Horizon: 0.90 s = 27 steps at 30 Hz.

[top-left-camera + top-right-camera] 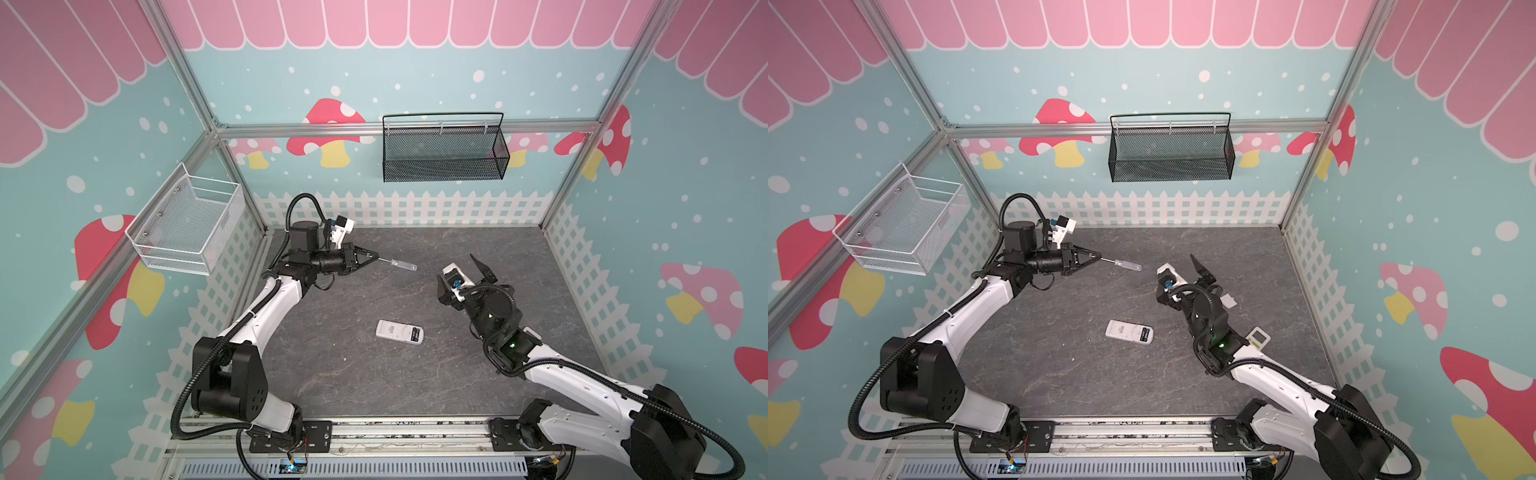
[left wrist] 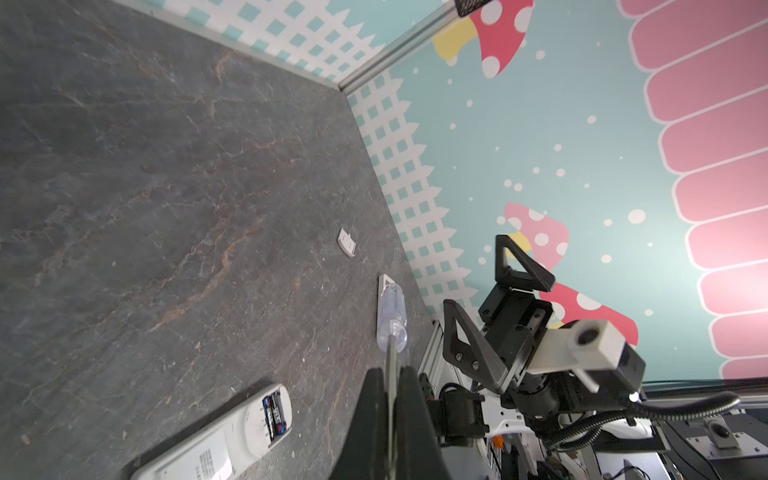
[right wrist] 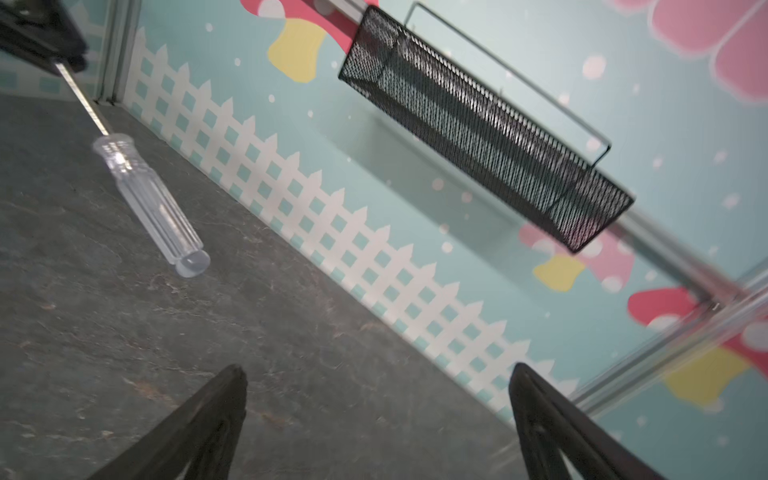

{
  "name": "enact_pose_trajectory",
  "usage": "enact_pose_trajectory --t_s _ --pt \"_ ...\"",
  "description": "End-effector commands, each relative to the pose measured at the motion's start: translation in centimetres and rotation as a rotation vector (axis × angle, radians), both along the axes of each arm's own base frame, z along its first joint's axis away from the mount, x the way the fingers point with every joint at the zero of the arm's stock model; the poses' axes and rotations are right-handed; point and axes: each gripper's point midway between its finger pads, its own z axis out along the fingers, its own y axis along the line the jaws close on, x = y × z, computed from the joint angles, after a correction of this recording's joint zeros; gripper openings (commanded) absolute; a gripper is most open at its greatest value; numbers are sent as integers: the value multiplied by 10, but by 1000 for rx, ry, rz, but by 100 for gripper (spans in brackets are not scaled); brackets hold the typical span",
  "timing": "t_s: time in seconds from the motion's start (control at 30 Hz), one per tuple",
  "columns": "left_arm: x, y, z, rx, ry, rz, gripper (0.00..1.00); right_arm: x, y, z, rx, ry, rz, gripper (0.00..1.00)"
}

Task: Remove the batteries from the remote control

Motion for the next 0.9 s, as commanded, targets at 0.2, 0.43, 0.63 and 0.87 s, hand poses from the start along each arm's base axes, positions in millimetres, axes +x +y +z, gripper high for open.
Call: enact_pose_trajectory --t_s 0.2,0.43,0.63,0.87 --pt "7 31 28 -134 -130 80 0 34 78 -17 401 477 242 99" --pt "-2 40 37 -166 -231 76 0 40 127 -7 633 681 466 99" --pt "-7 40 42 -187 -284 67 0 40 151 10 786 789 682 93" --pt "-10 33 38 -183 -295 38 0 32 160 34 869 780 888 85"
